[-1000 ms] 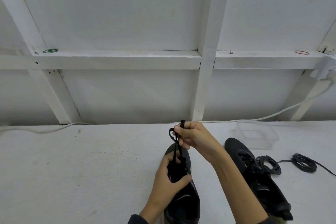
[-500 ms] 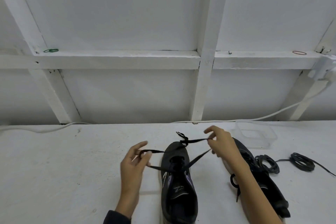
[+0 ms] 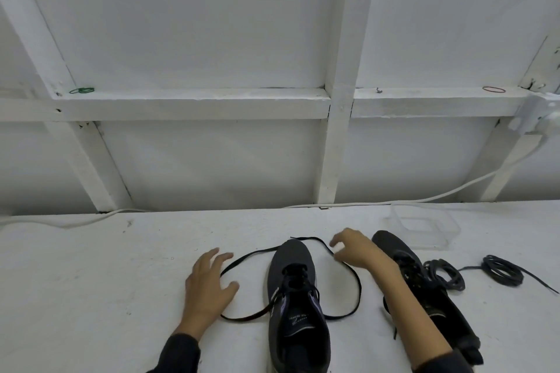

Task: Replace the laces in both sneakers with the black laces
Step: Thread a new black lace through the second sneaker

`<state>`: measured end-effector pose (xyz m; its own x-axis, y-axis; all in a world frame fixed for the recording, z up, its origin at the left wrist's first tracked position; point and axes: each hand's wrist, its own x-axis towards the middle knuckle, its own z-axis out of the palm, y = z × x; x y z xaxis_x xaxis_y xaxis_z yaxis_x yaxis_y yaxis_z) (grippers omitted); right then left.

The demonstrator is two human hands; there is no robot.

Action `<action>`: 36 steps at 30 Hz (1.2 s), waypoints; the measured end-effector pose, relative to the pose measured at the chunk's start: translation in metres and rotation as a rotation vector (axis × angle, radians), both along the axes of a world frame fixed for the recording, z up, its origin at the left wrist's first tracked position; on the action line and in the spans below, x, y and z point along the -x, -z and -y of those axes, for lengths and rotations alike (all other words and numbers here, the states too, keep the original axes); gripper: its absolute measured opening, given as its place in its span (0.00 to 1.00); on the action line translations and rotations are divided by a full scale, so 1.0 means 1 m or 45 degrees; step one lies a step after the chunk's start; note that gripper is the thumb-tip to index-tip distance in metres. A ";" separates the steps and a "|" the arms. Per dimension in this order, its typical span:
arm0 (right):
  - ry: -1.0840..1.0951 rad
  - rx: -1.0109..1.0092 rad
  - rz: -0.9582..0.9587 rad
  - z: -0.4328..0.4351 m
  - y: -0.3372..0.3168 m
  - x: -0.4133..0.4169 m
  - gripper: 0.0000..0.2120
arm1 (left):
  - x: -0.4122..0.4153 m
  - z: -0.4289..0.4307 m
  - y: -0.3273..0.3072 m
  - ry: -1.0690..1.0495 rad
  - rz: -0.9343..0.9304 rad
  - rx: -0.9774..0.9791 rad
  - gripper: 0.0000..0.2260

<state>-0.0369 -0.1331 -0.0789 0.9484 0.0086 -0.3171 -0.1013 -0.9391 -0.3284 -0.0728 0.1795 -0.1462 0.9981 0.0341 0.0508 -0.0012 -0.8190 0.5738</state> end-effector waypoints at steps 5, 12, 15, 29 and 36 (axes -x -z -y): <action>-0.074 -0.065 0.322 -0.032 0.019 -0.030 0.18 | -0.041 0.044 -0.011 0.332 0.083 -0.025 0.21; -0.028 -0.003 0.451 -0.040 0.066 -0.042 0.12 | -0.071 0.070 0.000 0.641 -0.043 -0.330 0.18; 0.018 -0.034 0.499 -0.034 0.072 -0.039 0.06 | -0.067 0.068 0.003 0.497 0.123 -0.382 0.11; 0.085 -1.257 0.216 -0.019 -0.003 0.052 0.02 | -0.046 0.044 0.021 0.262 0.175 -0.286 0.07; 0.039 -1.272 -0.078 -0.013 -0.005 0.095 0.07 | -0.027 0.043 0.004 0.001 0.007 0.610 0.10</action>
<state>-0.1321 -0.1202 -0.0737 0.9350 0.2735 -0.2257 -0.1637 -0.2319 -0.9589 -0.0454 0.1366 -0.1502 0.9979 0.0539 0.0348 -0.0060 -0.4625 0.8866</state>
